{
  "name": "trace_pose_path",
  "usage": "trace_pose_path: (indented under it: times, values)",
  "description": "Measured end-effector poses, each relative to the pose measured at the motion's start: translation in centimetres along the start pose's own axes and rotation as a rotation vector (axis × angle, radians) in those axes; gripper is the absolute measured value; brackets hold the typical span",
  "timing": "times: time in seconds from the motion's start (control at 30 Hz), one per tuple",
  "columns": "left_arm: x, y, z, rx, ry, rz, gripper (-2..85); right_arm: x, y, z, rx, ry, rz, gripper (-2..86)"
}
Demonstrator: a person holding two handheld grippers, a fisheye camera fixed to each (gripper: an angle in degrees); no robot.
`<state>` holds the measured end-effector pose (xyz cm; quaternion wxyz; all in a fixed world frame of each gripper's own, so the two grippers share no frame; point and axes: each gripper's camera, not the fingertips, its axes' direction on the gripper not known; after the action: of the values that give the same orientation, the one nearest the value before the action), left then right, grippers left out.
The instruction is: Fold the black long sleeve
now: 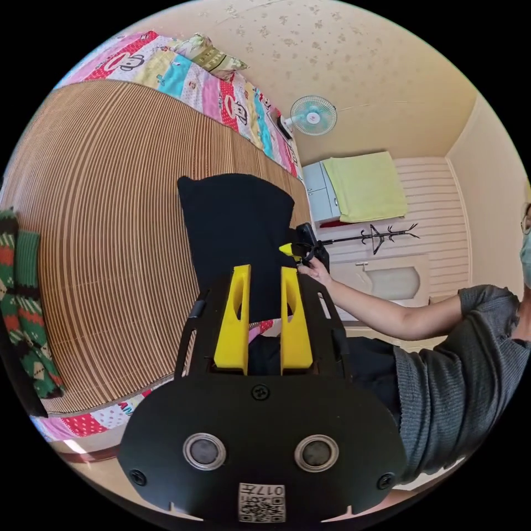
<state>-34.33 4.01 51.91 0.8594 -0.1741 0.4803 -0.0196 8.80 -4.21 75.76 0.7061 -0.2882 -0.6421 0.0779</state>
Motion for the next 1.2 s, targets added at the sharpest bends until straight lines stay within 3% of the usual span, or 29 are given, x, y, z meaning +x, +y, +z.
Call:
trace_pose_path:
  times: [0.2, 0.33, 0.43, 0.63, 0.7, 0.77, 0.87, 1.03, 1.2]
  values:
    - [-3.5, -3.4, 7.2, -0.151, -0.088, -0.107, 14.5, 3.5, 4.6, -5.2, 0.042, 0.361, 0.247, 7.0]
    - [-6.9, -5.5, 10.6, -0.238, -0.168, -0.201, 17.8, 3.5, 5.3, -7.1, 0.182, 0.346, 0.250, 10.7]
    - [-9.2, -6.9, 11.6, -0.256, -0.214, -0.236, 19.3, 4.7, 4.9, -7.5, 0.252, 0.239, 0.245, 19.7]
    - [-13.3, -8.5, 13.6, -0.319, -0.047, -0.305, 18.5, 7.9, 2.4, -4.1, 0.110, 0.205, 0.285, 23.9]
    - [-14.1, -8.2, 13.8, -0.319, 0.009, -0.364, 18.2, 8.9, 1.8, -2.0, 0.009, 0.159, 0.286, 22.5]
    - [-14.4, -7.6, 14.0, -0.341, 0.067, -0.395, 17.3, 8.6, 2.0, -2.1, 0.008, 0.261, 0.315, 19.7]
    - [-13.9, -6.3, 13.9, -0.395, 0.177, -0.401, 15.2, 9.2, 2.7, -2.4, -0.126, 0.149, 0.308, 17.0]
    - [-10.4, -2.7, 10.9, -0.389, 0.285, -0.352, 12.7, 7.0, 5.7, -3.5, -0.267, 0.013, 0.159, 13.2]
    - [-5.6, 0.5, 7.7, -0.384, 0.260, -0.307, 12.5, 2.3, 9.2, -3.9, -0.364, -0.013, 0.024, 11.6]
